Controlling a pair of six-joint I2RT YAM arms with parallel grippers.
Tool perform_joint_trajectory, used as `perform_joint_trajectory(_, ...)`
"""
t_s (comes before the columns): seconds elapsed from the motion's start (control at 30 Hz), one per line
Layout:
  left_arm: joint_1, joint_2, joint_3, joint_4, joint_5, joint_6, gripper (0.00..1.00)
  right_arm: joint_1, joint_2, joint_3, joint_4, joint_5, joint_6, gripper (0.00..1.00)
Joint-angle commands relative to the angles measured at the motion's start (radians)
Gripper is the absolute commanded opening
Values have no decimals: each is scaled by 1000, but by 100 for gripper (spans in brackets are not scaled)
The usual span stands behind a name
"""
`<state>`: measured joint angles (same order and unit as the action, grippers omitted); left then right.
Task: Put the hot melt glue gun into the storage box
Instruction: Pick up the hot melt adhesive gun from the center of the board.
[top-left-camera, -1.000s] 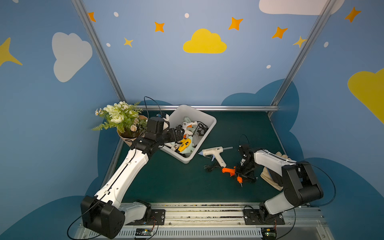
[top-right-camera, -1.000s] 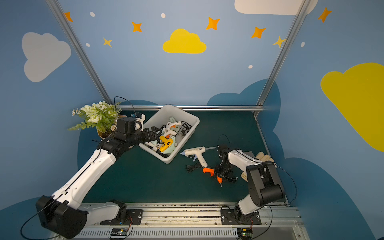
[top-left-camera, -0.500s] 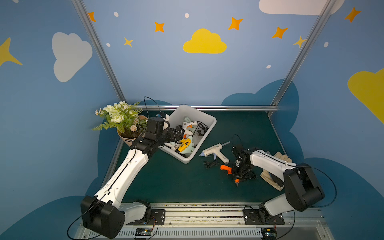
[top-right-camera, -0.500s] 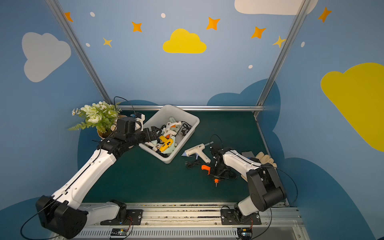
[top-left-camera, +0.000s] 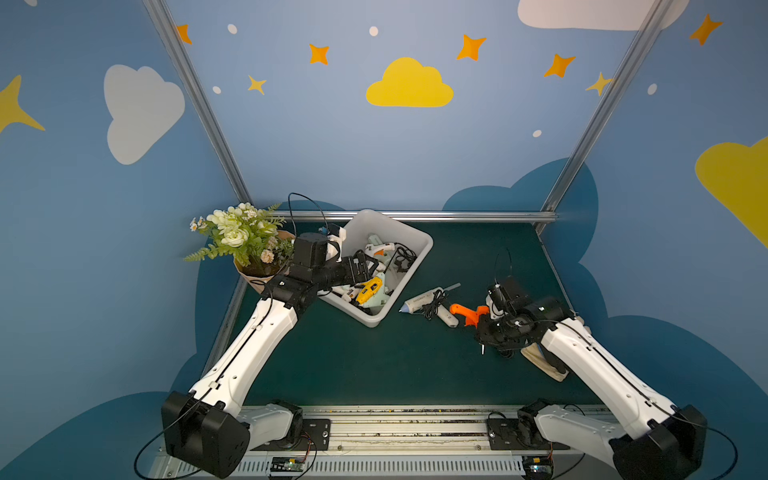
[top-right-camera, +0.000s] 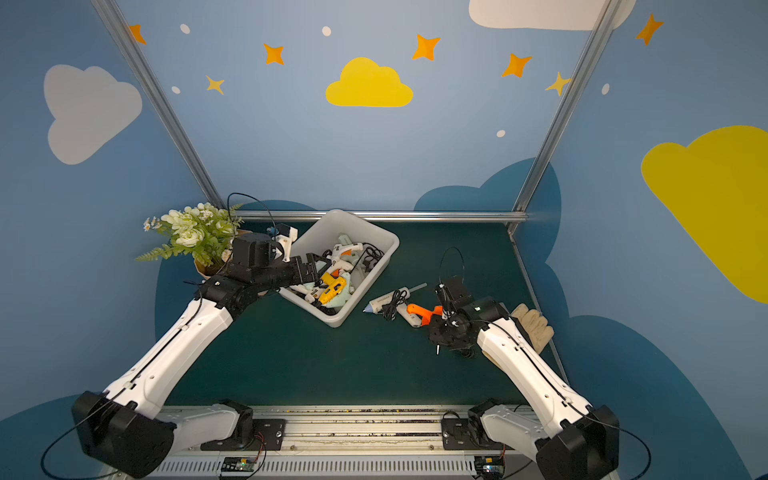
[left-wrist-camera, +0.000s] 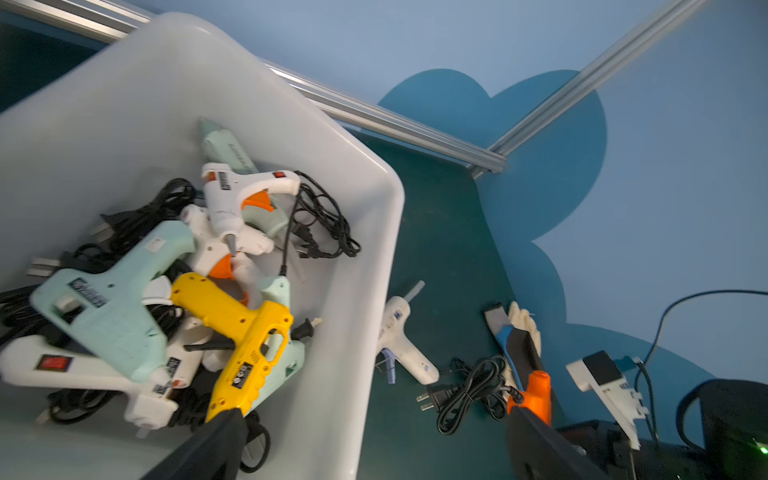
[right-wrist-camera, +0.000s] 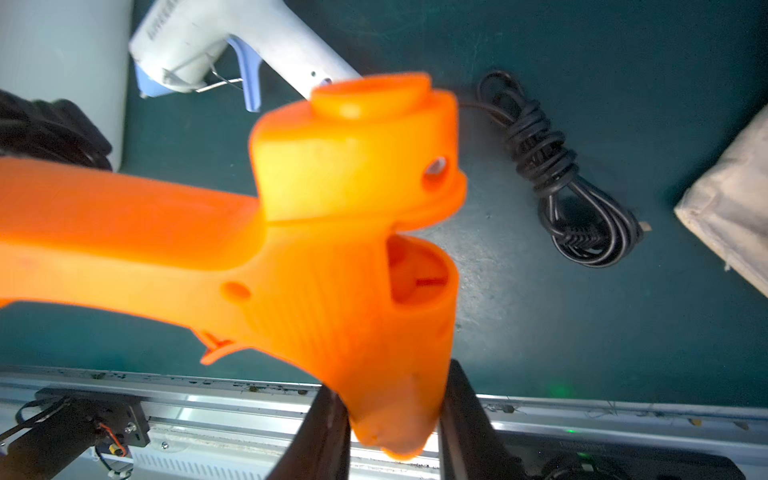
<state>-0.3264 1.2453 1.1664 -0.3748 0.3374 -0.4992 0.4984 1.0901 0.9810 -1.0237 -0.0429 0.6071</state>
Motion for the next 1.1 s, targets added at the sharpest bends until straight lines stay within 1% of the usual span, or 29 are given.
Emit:
perform_joint_trajectory(0.0, -43, 20, 4, 43, 153, 26, 100, 4, -63, 24, 66, 23, 16, 0)
perform_joint_trajectory(0.17, -136, 56, -7, 77, 192, -3, 95, 4, -142, 13, 181, 41, 64, 0)
perform_joint_trajectory(0.23, -185, 66, -23, 128, 201, -34, 92, 3, -170, 6, 226, 45, 80, 0)
perform_joint_trajectory(0.37, -287, 84, -54, 274, 205, -86, 90, 4, -201, 8, 266, 63, 108, 0)
perform_joint_trajectory(0.43, -335, 93, -70, 365, 190, -112, 84, 5, -214, 8, 276, 69, 128, 0)
perform_joint_trajectory(0.5, -386, 101, -89, 464, 161, -137, 72, 5, -223, 4, 289, 71, 138, 0)
perform_joint_trajectory(0.6, -453, 121, -96, 574, 125, -147, 60, 5, -229, -2, 295, 74, 152, 0)
perform_joint_trajectory(0.7, -503, 148, -90, 645, 81, -144, 58, 7, -228, -10, 309, 63, 162, 0)
perform_joint_trajectory(0.8, -527, 179, -77, 685, 37, -135, 59, 9, -222, -18, 322, 49, 175, 0)
perform_joint_trajectory(0.9, -534, 218, -52, 687, -2, -134, 59, 15, -217, -21, 333, 43, 179, 0)
perform_joint_trajectory(1.07, -534, 293, 6, 695, -31, -122, 60, 25, -214, -27, 341, 43, 187, 0)
